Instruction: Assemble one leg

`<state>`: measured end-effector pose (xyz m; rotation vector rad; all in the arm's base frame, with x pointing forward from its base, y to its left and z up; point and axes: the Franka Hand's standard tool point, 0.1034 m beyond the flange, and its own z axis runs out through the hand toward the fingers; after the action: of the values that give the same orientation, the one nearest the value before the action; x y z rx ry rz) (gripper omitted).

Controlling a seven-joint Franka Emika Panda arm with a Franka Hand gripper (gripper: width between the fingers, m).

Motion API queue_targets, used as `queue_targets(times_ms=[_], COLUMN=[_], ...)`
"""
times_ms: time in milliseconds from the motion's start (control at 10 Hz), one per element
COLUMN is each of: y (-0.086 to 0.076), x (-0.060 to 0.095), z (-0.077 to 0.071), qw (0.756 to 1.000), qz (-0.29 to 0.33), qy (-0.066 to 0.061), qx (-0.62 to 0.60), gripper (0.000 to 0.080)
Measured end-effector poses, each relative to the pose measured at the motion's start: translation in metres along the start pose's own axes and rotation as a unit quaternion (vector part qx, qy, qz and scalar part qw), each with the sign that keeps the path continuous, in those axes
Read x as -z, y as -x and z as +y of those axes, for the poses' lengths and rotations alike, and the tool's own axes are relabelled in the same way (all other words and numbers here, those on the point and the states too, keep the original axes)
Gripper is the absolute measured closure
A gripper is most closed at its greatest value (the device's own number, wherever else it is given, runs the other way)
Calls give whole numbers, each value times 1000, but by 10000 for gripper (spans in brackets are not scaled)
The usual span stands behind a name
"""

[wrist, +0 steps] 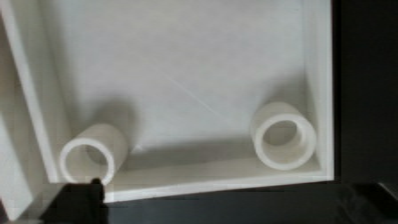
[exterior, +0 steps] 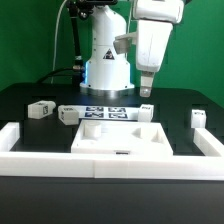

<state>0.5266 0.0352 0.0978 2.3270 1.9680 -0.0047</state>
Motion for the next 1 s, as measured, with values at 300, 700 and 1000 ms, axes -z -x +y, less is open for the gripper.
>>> queue_targets(times_ms=[300, 700, 1000], y=[22, 24, 23], x=[-31, -71, -86], z=[-27, -44, -52], qw=[999, 999, 998], qz=[15, 25, 25], qy=[1, -18, -32], qx=[39, 44, 40], gripper=[150, 150, 150])
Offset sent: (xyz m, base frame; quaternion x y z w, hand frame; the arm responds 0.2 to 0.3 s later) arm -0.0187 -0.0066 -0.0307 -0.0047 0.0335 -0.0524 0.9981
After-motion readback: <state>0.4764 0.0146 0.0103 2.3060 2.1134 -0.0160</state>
